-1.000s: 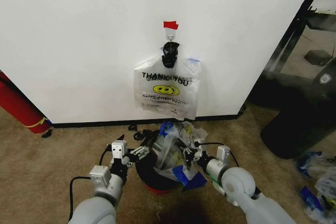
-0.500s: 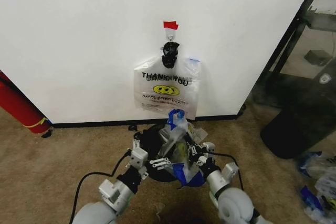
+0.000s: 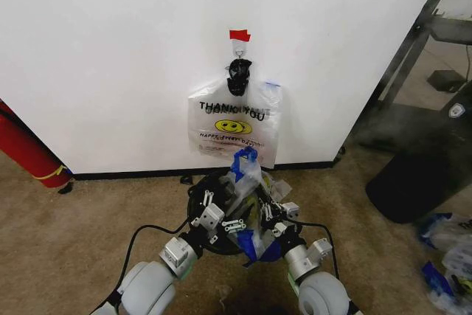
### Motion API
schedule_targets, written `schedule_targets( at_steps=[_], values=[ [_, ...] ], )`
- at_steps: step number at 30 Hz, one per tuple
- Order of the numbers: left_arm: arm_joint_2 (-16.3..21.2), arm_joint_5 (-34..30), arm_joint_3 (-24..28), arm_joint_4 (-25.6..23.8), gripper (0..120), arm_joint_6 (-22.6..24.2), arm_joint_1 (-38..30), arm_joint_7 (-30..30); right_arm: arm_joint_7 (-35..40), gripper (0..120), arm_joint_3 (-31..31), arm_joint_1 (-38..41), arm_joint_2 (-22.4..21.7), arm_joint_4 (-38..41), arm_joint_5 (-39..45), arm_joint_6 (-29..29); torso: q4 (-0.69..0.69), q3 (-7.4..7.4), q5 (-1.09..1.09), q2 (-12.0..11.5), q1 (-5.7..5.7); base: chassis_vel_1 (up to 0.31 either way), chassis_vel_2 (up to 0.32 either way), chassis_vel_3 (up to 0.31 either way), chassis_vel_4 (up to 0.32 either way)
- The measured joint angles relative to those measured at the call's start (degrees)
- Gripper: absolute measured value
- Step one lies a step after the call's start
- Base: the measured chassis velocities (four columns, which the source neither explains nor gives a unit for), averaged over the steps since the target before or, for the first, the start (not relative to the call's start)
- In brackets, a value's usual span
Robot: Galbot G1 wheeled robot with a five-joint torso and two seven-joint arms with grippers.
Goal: Pick up the garbage bag from the wall and place it over the trash bin.
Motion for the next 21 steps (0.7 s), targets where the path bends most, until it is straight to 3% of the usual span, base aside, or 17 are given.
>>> schedule_targets(
  at_steps=[15, 17, 19, 21],
  values=[
    [-1.44, -1.37, -1.36, -1.50, 14, 0.93, 1.50, -2.28, -0.48, 1, 0.10, 0.73, 0.19, -0.83, 0.17, 0.06, 0.00, 0.00, 0.00, 0.00, 0.00, 0.000, 0.000, 0.000, 0.000],
    [-1.44, -1.49, -1.36, -1.51, 12, 0.95, 1.48, -2.29, -0.58, 1, 0.14, 0.73, 0.19, -0.85, 0.12, 0.12, 0.00, 0.00, 0.00, 0.00, 0.00, 0.000, 0.000, 0.000, 0.000],
    [-1.32, -2.09, -1.38, -1.68, 1, 0.97, 1.42, -2.32, -0.78, 1, 0.37, 0.65, 0.20, -0.94, -0.14, 0.48, 0.00, 0.00, 0.00, 0.00, 0.00, 0.000, 0.000, 0.000, 0.000],
    [-0.54, -3.07, -2.04, -2.43, 0, 0.97, 1.53, -2.44, -0.85, 1, 0.70, 0.35, -0.02, -1.16, -0.55, 0.82, 0.00, 0.00, 0.00, 0.00, 0.00, 0.000, 0.000, 0.000, 0.000]
  ],
)
